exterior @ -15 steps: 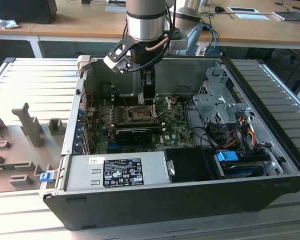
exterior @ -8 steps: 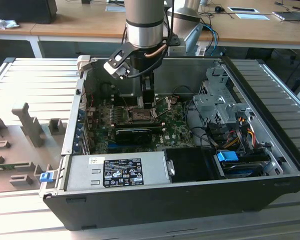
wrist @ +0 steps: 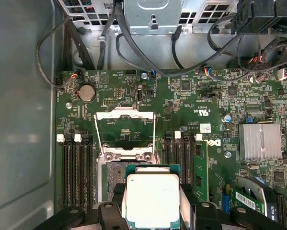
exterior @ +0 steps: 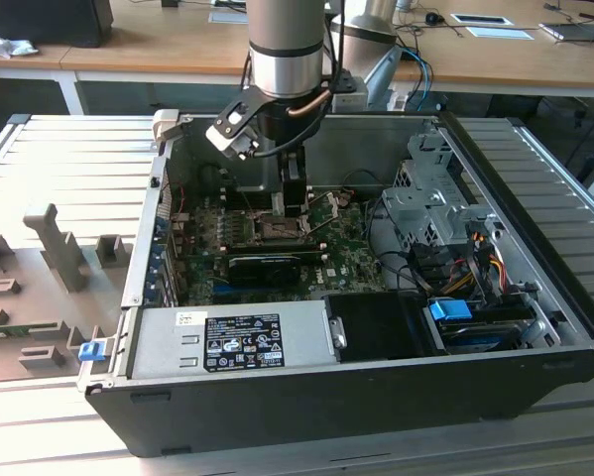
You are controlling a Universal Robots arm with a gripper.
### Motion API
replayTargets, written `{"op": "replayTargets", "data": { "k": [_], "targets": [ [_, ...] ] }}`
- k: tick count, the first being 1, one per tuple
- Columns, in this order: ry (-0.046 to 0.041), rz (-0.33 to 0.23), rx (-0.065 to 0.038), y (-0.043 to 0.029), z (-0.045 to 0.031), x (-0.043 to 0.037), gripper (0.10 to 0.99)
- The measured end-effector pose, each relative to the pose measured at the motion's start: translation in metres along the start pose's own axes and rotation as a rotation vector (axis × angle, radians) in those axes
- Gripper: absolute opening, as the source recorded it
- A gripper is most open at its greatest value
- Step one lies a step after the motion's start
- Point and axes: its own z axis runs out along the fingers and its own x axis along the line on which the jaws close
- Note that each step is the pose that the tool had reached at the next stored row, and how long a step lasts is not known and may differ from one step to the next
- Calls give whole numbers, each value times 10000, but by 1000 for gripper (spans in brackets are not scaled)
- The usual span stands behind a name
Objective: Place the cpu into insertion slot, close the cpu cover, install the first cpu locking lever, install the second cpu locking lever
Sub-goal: 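Place the cpu into insertion slot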
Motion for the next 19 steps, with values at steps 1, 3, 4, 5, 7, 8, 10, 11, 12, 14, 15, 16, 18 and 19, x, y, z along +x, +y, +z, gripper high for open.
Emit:
{"op": "replayTargets", "data": {
  "k": [1, 3, 4, 5, 7, 8, 10, 11, 12, 14, 15, 16, 18, 19],
  "targets": [
    [0, 0, 1, 0, 2, 0, 533],
    [1, 1, 1, -1, 9, 0, 533],
    [2, 0, 1, -1, 13, 0, 533],
    [1, 0, 1, -1, 16, 0, 533],
    [1, 0, 1, -2, 21, 0, 533],
    [1, 0, 1, -2, 23, 0, 533],
    [2, 1, 0, -3, 30, 0, 533],
    [2, 0, 1, -3, 33, 0, 533],
    [1, 0, 1, -3, 39, 0, 533],
    [1, 0, 1, -4, 48, -1, 533],
    [2, 0, 0, -4, 52, 0, 533],
    [2, 0, 0, -5, 54, -1, 533],
    [3, 0, -1, -5, 63, 0, 533],
    [2, 0, 0, -6, 76, 0, 533]
  ]
}}
